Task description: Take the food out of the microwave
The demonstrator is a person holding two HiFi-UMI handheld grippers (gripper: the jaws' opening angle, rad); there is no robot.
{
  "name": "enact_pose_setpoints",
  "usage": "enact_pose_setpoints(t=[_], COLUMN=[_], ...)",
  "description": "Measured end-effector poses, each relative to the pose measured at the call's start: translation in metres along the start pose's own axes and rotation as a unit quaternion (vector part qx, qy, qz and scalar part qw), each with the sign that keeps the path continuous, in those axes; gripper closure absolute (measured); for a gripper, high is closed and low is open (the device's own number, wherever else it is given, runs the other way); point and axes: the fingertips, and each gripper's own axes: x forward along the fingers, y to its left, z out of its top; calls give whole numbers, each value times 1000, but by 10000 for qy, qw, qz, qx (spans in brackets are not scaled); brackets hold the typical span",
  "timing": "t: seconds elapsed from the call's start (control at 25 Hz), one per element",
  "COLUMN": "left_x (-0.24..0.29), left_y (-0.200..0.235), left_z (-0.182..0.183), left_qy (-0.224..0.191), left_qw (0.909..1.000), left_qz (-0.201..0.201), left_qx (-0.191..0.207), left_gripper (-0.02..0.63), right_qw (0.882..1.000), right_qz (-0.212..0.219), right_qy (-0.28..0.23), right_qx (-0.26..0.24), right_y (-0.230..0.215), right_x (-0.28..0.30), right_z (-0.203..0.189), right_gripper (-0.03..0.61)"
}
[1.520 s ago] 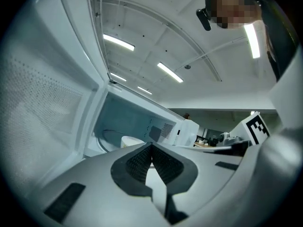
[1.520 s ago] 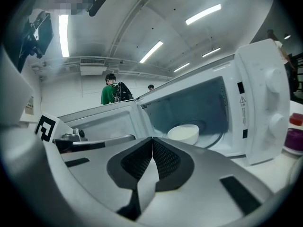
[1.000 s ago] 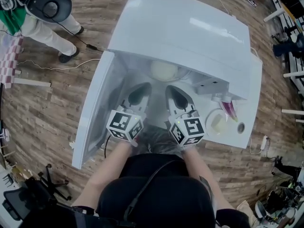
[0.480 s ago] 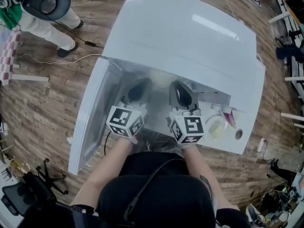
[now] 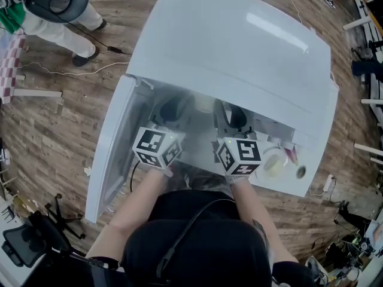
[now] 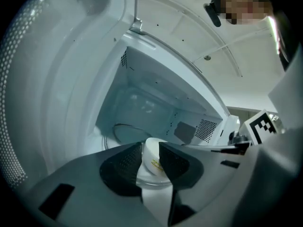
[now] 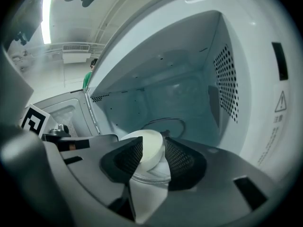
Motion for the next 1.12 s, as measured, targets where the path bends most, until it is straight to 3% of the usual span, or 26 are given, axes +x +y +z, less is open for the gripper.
enact_pose_setpoints(t=[0.48,0.92,1.12], left_x=[14,20,23], left_y=[0,4,5], left_z=[-2,-7,-11], left_qy=[122,334,419], left_qw=[9999,9962,9894], left_qz=[31,113,129], left_qx=[-97,-802,-1382], left_gripper=[511,511,511], right_qw=[9996,9965,9955], right_qz=[77,236,228], right_qy=[169,344,382], right_qx=[223,727,834], right_y=[-5,-7,-7], right_x=[12,18,17], right_z=[-5,-8,-8], right_gripper=[436,437,439])
